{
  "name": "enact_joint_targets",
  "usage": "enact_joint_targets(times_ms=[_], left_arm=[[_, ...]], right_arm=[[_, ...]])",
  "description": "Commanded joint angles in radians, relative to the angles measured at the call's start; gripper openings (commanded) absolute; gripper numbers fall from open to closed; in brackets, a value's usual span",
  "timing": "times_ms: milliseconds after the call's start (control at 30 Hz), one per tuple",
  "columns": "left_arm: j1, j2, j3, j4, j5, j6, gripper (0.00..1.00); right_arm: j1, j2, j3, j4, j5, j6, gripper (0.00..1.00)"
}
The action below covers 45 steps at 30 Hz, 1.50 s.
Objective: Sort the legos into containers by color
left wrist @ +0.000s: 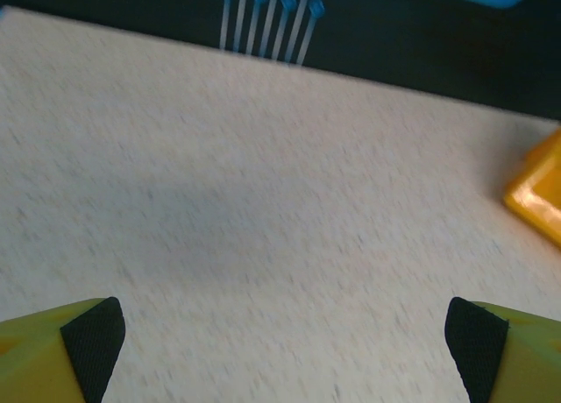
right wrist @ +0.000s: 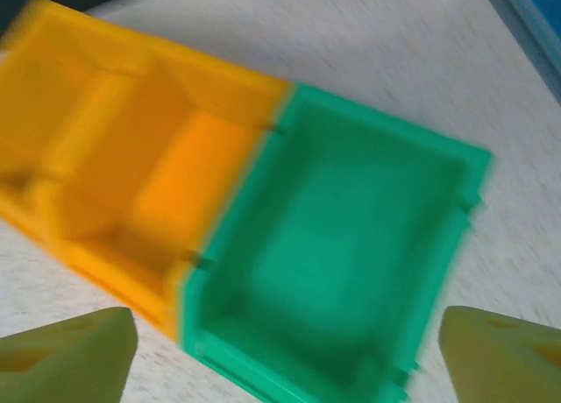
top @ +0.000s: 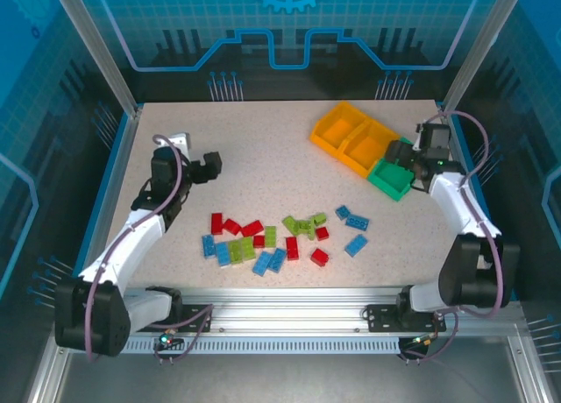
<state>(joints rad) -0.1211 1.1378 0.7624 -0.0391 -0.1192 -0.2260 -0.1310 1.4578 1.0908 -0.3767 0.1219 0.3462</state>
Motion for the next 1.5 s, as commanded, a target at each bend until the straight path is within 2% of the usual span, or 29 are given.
enact_joint_targets(times_ms=[0,133,333,600,667,733,800,1000,1167,1467], left_arm=[[-0.04,-0.036,-0.035,-0.207,-0.03,-0.071,0.99],[-0.054,-0.084,-0.067,-0.246,-0.042,-0.108,0.99],[-0.056,-0.133,-0.11,-0.285,-0.078,-0.139,0.99],[-0.057,-0.131,-0.134,-0.303,-0.076,-0.186,0.99],[-0.057,-0.128,-0.136,-0.304,-0.076,-0.193,0.99],[-0.057,-0.125,-0.137,-0.308,-0.079,-0.197,0.99],[-0.057,-0.121,-0.137,-0.315,-0.081,-0.203,0.99],[-0.057,-0.103,-0.135,-0.339,-0.079,-0.226,0.99],[-0.057,-0.095,-0.127,-0.369,-0.085,-0.237,0.99],[-0.077,-0.081,-0.128,-0.418,-0.067,-0.258,0.99]], right_arm=[[-0.036,0.075,0.047,-0.285,-0.012,0.099,0.88],[-0.058,0.086,0.051,-0.31,0.026,0.12,0.85],[-0.109,0.159,0.067,-0.322,-0.016,0.13,0.81],[-0.105,0.294,0.164,-0.307,-0.072,0.112,0.61],[-0.093,0.325,0.198,-0.317,-0.069,0.094,0.54],[-0.074,0.351,0.23,-0.329,-0.063,0.077,0.39],[-0.049,0.365,0.251,-0.334,-0.049,0.058,0.29],[0.038,0.37,0.256,-0.315,-0.033,0.031,0.14],[0.124,0.391,0.267,-0.307,-0.01,-0.025,0.09],[0.225,0.417,0.288,-0.272,-0.022,-0.076,0.09]])
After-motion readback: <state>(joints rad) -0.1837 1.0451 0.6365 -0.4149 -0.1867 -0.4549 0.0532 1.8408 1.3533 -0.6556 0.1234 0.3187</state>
